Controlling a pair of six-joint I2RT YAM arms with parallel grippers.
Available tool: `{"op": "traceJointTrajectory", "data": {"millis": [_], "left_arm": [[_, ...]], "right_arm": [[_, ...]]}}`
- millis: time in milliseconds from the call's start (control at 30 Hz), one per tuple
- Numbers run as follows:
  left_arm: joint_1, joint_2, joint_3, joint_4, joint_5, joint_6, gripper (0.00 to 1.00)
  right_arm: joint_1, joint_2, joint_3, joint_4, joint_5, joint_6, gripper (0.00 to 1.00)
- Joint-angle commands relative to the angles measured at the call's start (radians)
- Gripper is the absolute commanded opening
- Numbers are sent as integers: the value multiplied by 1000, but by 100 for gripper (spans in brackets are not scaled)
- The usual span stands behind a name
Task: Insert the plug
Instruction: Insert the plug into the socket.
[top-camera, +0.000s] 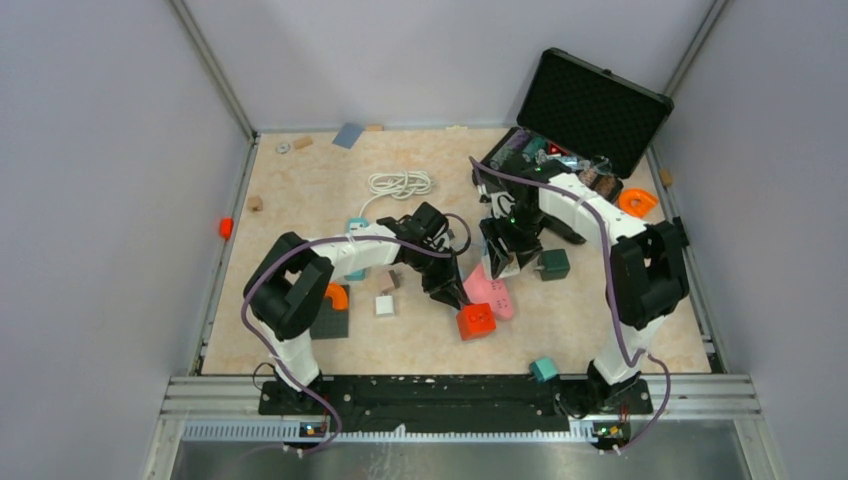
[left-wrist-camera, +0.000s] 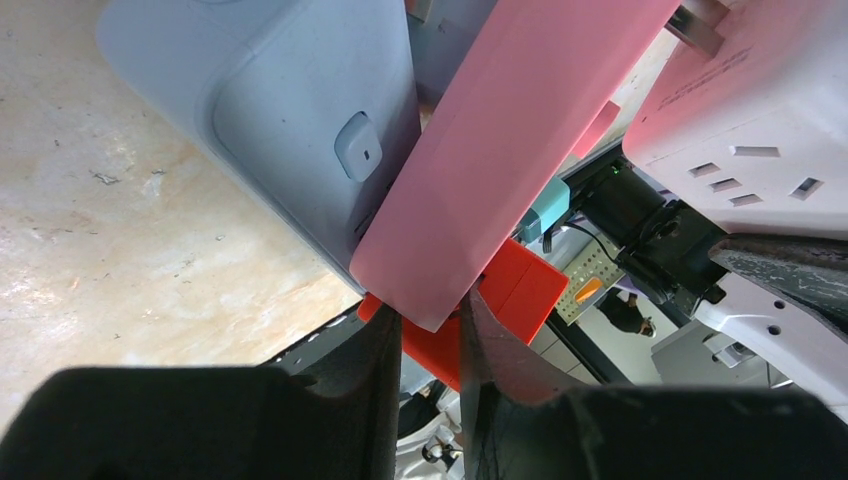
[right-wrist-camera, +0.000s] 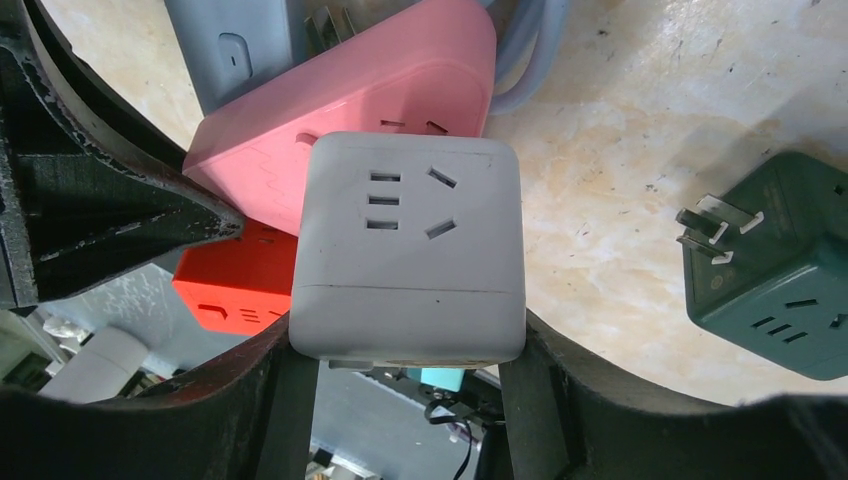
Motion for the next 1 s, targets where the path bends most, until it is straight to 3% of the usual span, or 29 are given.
{"op": "traceJointTrajectory", "data": {"millis": [0,333,767,967], "left_arm": [[7,106,-43,-26,-318,82,17],[7,107,-36,-27,-316,93,17],[7,105,-39,-27,-316,96,16],[6,103,-45,-22,-316,95,15]], "right_arm": [[58,173,-91,240,91,-12,0],[59,236,-96,273,34,-3,0],[58,290,78,214,88,-26,0],[60,207,-22,322,76,-19,0]]}}
